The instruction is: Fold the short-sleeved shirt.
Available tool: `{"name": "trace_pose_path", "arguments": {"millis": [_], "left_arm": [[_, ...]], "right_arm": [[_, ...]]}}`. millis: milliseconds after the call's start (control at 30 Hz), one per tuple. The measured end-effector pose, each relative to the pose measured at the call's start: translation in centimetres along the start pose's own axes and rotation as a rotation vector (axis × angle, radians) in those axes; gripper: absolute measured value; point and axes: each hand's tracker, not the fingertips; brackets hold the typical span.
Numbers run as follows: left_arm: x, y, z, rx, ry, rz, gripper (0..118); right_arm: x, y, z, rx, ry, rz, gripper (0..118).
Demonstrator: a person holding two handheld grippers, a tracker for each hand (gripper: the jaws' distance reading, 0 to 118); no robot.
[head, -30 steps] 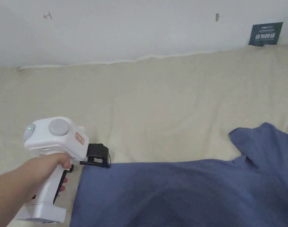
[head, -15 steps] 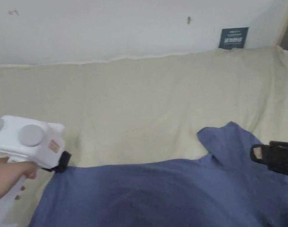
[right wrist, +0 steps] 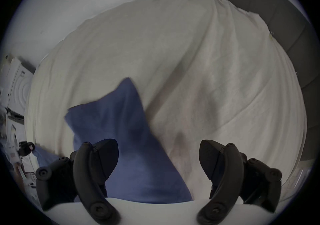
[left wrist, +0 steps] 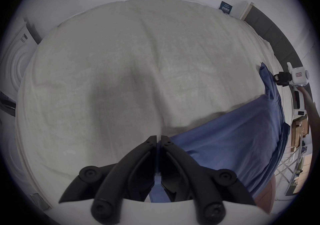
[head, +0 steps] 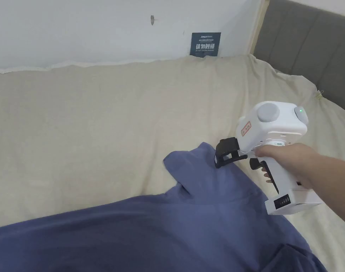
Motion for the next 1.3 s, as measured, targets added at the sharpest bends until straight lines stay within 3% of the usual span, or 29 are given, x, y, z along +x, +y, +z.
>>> {"name": "trace_pose_path", "arguments": {"millis": [67,133,167,200,367,533,700,1033,1300], "left_arm": [[0.0,-0.2,-0.2,0.002,0.0,0.008,5],[0.1,-0.3,-0.3,0.003,0.001,0.005,5],[0.1,-0.3,-0.3,0.006,0.005,0.003,5],[0.2,-0.2,-0.2,0.009,0.006,0.002,5],[0.2,0.0,0.5,0.015,-0.001,0.021,5],[0.0,-0.5,2.2,0.048,-0.019,0.047,5],[-0.5,-1.8,4.6,0.082,-0.046,0.055,5],[-2.9,-9.9,10.8,0.139,-0.149,0.069,5],[-3.2,-18.3,13.2,0.129,-0.218,0.084,5]], "right_arm": [[0.1,-0.4,-0.7,0.003,-0.013,0.003,90],[0.1,-0.3,-0.3,0.018,-0.035,0.0,41],[0.1,-0.4,0.2,0.037,-0.067,0.011,5],[0.3,-0.5,0.8,0.054,-0.056,0.024,1],[1.6,-0.7,4.7,0.081,-0.008,0.034,1],[3.5,-2.1,8.9,0.15,0.124,-0.071,1],[4.6,-4.7,13.2,0.187,0.18,-0.061,1],[7.3,-16.3,22.3,0.236,0.297,-0.104,1],[10.3,-27.2,22.9,0.157,0.293,-0.154,1]]}}
